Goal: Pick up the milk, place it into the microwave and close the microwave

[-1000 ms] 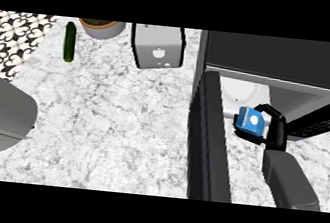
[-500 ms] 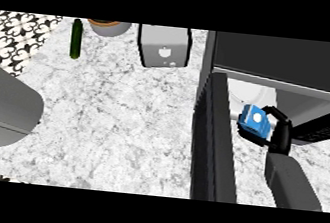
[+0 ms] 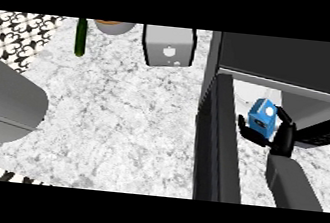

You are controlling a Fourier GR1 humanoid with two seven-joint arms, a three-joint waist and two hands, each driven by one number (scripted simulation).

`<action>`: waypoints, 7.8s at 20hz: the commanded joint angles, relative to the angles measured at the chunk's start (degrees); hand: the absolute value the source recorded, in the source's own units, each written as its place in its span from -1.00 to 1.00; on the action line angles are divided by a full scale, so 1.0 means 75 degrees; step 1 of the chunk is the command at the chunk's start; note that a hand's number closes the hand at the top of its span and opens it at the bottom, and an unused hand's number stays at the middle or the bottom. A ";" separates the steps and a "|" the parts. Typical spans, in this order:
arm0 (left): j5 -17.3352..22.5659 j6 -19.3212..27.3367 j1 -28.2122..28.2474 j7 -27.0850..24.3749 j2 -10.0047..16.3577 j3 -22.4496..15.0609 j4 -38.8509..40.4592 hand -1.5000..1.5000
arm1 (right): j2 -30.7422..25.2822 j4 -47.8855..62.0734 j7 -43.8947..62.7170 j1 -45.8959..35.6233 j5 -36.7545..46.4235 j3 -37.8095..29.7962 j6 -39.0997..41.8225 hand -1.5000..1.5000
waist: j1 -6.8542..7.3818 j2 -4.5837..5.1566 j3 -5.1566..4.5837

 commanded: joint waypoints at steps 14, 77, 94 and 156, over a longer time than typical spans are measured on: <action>0.0172 0.0048 -0.0517 0.0442 0.0279 -0.0069 0.0129 -1.00 | -0.0179 0.0289 0.1911 -0.1766 0.0625 0.1108 -0.0083 -1.00 | 0.0705 0.0124 -0.0029; -0.4326 0.0865 -0.5245 0.1575 -0.1137 -0.3597 0.4793 1.00 | -0.0972 -0.2339 0.1267 0.3150 -0.0916 0.0891 0.6982 -1.00 | -0.1645 -0.0380 -0.0039; -0.3530 0.4258 -0.8106 0.0819 -0.1142 -0.6837 0.8003 1.00 | -0.2306 -0.5845 0.1308 0.6346 -0.2967 0.0478 0.8798 -1.00 | -0.1610 -0.0299 -0.0022; 0.3355 0.9167 -1.4321 0.0412 -0.1143 -0.6842 1.1881 1.00 | -0.4196 -1.0517 0.5288 0.6115 -0.7240 0.0908 0.8902 -1.00 | -0.3369 0.0286 -0.0030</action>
